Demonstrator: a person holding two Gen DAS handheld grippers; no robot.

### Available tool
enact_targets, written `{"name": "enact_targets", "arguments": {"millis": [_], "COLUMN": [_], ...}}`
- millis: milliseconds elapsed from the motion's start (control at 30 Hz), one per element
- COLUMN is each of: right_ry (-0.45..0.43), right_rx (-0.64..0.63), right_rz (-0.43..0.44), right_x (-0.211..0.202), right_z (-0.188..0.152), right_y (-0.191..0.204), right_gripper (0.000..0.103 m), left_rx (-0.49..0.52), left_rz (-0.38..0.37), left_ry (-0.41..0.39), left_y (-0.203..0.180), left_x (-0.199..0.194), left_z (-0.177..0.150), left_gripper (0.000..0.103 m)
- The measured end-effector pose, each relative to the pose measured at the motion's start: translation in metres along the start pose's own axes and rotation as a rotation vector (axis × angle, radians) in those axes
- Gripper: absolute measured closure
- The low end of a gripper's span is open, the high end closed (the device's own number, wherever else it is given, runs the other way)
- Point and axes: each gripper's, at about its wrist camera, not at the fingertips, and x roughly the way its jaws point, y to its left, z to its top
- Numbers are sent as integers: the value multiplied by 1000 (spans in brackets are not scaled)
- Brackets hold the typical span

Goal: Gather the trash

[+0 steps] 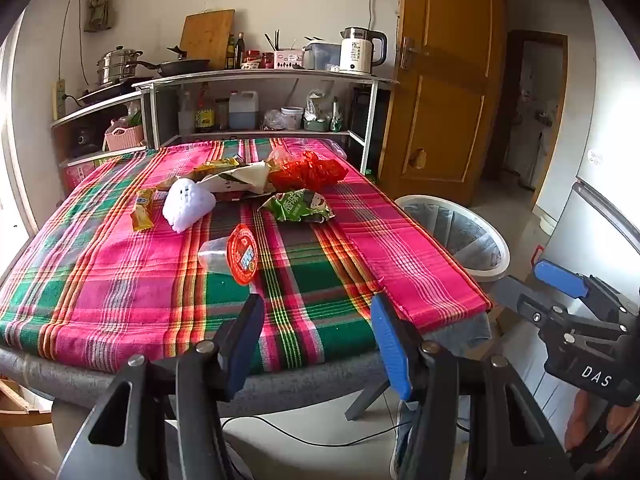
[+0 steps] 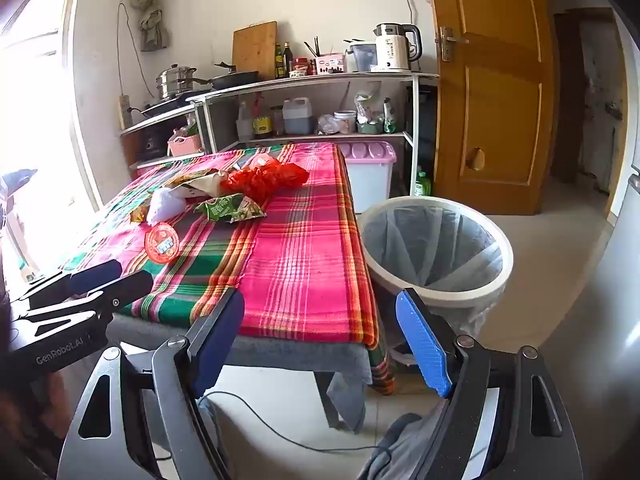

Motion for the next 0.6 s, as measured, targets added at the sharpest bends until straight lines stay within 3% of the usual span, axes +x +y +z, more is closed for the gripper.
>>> {"name": "enact_targets", "arguments": {"millis": [600], "right_ry": [-1], "right_rx": [3], "right_rz": [-8], "right_x": [-3], "right_z": [0], "right_y": [0], "right_gripper": [24], "left_rx": [-14], "left_rz": [-10], "left_ry": [7], "left_y": [0], "left_x": [-5], "left_z": [-2], "left_gripper": [46]}}
